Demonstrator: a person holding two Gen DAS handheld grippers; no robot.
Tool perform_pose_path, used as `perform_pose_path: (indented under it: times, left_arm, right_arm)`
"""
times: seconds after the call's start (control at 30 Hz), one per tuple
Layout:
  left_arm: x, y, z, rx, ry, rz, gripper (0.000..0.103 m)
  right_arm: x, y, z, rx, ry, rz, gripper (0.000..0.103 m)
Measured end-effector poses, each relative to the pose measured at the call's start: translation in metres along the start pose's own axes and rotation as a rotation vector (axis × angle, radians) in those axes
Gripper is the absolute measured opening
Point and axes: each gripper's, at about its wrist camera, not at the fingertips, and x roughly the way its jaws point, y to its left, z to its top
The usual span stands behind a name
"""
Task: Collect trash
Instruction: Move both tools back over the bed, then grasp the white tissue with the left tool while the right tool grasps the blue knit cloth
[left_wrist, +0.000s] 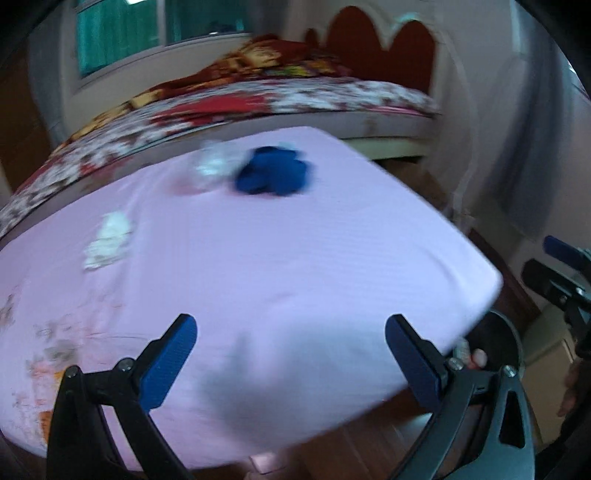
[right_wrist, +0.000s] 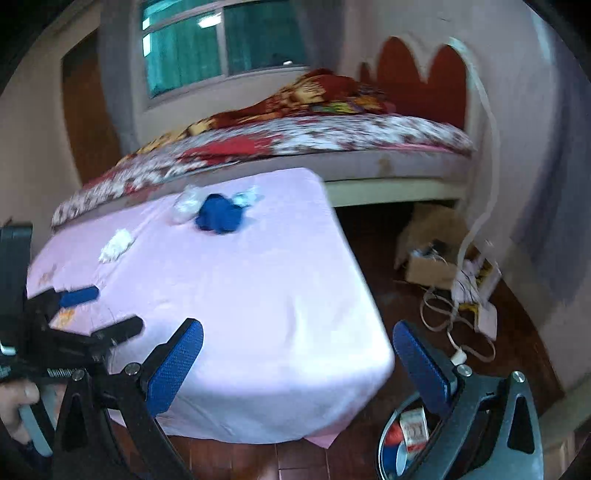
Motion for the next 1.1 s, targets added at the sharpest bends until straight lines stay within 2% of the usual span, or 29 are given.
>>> perform_pose_path:
  times: [0.1, 0.13, 0.23, 0.37, 0.53, 0.7, 0.93, 1.03, 1.1]
  left_arm:
    - [0.002, 0.039, 0.000, -0.032, -0.014, 0.083, 0.101]
    - [0.004, 0.057, 0.000, -0.050, -0.022, 0.115, 0.096]
    - [0.014, 0.096, 0.002, -0.097, 0.002, 0.133, 0.081]
    - [0.033, 0.148, 0.009, -0.172, 0.009, 0.187, 0.080]
    - [0.070, 0.194, 0.027, -0.244, 0.030, 0.201, 0.079]
    - [0.097, 0.208, 0.043, -0.241, 0.035, 0.193, 0.078]
    - [0.123, 0.209, 0.053, -0.210, 0.062, 0.159, 0.060]
    - [0.132, 0.209, 0.055, -0.218, 0.080, 0.136, 0.056]
    - [0.134, 0.206, 0.058, -0.215, 0.080, 0.138, 0.053]
  right_arm:
    - [0.025, 0.027, 0.018, -0.051, 0.010, 0.029, 0.103]
    - [0.031, 0.033, 0.022, -0.065, 0.009, 0.037, 0.103]
    - [0.059, 0.057, 0.043, -0.112, 0.014, 0.064, 0.103]
    - [0.101, 0.083, 0.068, -0.158, 0.030, 0.100, 0.103]
    - [0.159, 0.103, 0.091, -0.187, 0.076, 0.133, 0.092]
    - [0.214, 0.116, 0.111, -0.178, 0.124, 0.146, 0.089]
    - [0.263, 0.123, 0.133, -0.162, 0.164, 0.139, 0.087]
    - [0.275, 0.124, 0.136, -0.163, 0.191, 0.132, 0.081]
    - [0.281, 0.121, 0.135, -0.157, 0.206, 0.126, 0.070]
